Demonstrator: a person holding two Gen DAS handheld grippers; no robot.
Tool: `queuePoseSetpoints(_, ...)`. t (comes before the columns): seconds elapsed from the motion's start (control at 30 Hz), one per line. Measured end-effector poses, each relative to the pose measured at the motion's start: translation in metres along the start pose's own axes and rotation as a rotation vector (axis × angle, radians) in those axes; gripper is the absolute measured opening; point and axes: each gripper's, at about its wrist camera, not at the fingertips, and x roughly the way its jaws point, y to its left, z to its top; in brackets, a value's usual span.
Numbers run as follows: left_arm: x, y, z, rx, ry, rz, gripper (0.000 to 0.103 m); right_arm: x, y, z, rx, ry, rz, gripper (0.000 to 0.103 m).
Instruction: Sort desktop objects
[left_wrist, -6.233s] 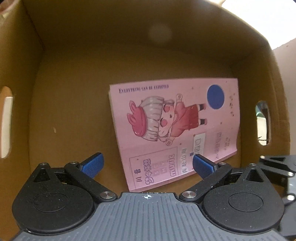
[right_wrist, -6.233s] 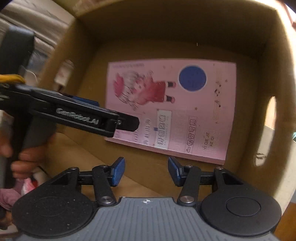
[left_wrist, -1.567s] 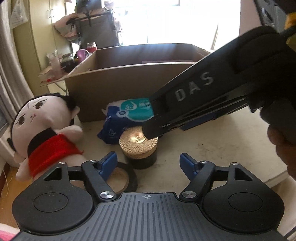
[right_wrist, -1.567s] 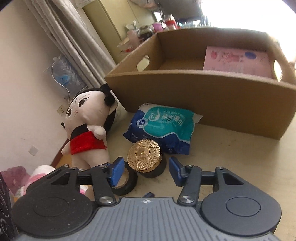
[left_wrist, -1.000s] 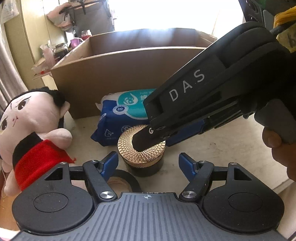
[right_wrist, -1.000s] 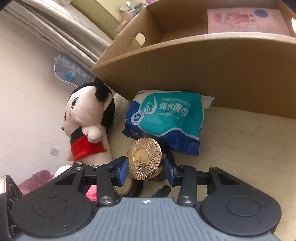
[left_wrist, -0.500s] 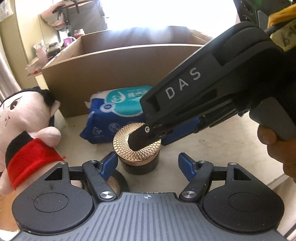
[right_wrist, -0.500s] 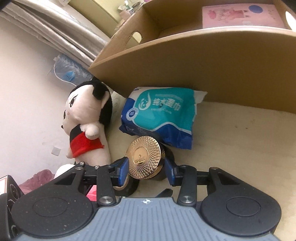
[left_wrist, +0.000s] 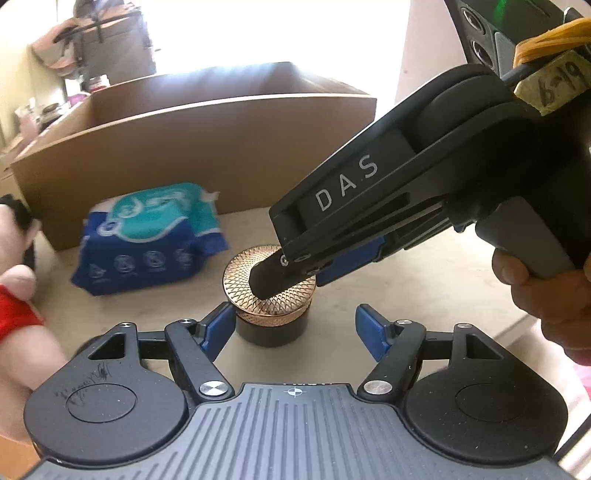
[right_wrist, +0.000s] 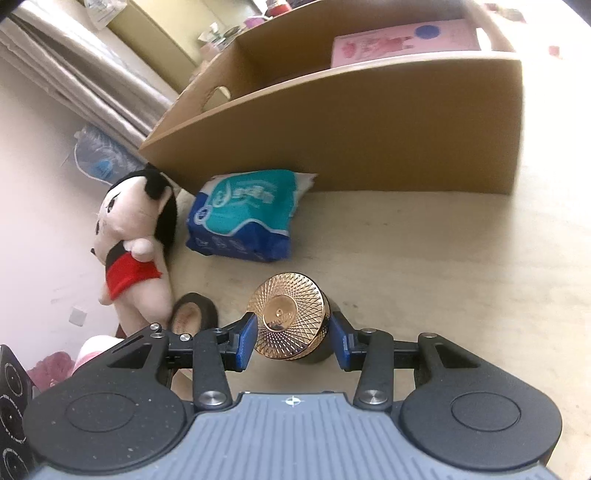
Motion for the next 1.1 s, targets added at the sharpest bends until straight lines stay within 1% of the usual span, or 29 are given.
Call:
queuePoseSetpoints(0.07,0.001,-0.003,-0.002,0.015,-0.005,-0.005,0.071,-0.004,-0.004,-0.002,0.012,-0.011,0.004,0.046)
queuePoseSetpoints(0.17,0.001,-0.005,-0.003,0.031,-0.011,0.015,0.072,-0.012,-0.006,-0.003,0.008,-0.042,-0.016,0.047)
queuePoseSetpoints(0.23,-0.001,-0.009,-0.007,0.035,-0.021,0.036,0.076,-0.017,-0.004,-0.002,-0.014,-0.074,-0.048,0.052)
queuePoseSetpoints(0.27,-0.001,-0.008,-0.007,0.036,-0.027,0.046,0.081,-0.019,-0.003,-0.002,-0.026,-0.087,-0.062,0.054)
queuePoseSetpoints(0.3,0.000,-0.008,-0.008,0.030,-0.032,0.056,0.086,-0.021,-0.002,-0.002,-0.040,-0.102,-0.082,0.062)
queuePoseSetpoints(0.33,0.000,-0.007,-0.008,0.020,-0.034,0.063,0.088,-0.023,-0.001,-0.002,-0.049,-0.117,-0.101,0.074)
queuePoseSetpoints(0.4,0.001,-0.006,-0.008,-0.001,-0.033,0.073,0.095,-0.027,0.000,-0.001,-0.063,-0.151,-0.140,0.086)
queuePoseSetpoints(0.43,0.001,-0.006,-0.008,-0.011,-0.031,0.079,0.096,-0.029,0.000,0.000,-0.065,-0.162,-0.153,0.093)
queuePoseSetpoints(0.5,0.000,-0.005,-0.009,-0.025,-0.026,0.082,0.096,-0.034,-0.001,0.003,-0.057,-0.178,-0.161,0.101)
queuePoseSetpoints(0.53,0.001,-0.003,-0.009,-0.033,-0.021,0.080,0.096,-0.037,-0.001,0.004,-0.052,-0.190,-0.164,0.103)
queuePoseSetpoints(0.63,0.005,0.006,-0.004,-0.042,-0.007,0.065,0.096,-0.042,0.001,0.006,-0.077,-0.223,-0.209,0.103)
queuePoseSetpoints(0.77,-0.001,0.004,-0.006,-0.028,-0.019,0.043,0.096,-0.044,0.011,0.004,-0.179,-0.253,-0.298,0.103)
queuePoseSetpoints(0.83,-0.003,0.004,-0.006,-0.031,-0.025,0.031,0.096,-0.045,0.018,-0.001,-0.245,-0.279,-0.330,0.103)
queuePoseSetpoints(0.93,-0.005,0.004,-0.007,-0.030,-0.037,0.012,0.096,-0.048,0.028,-0.009,-0.365,-0.329,-0.352,0.103)
queuePoseSetpoints(1.1,-0.005,-0.001,-0.007,0.017,-0.053,0.015,0.097,-0.052,0.046,-0.025,-0.590,-0.402,-0.376,0.103)
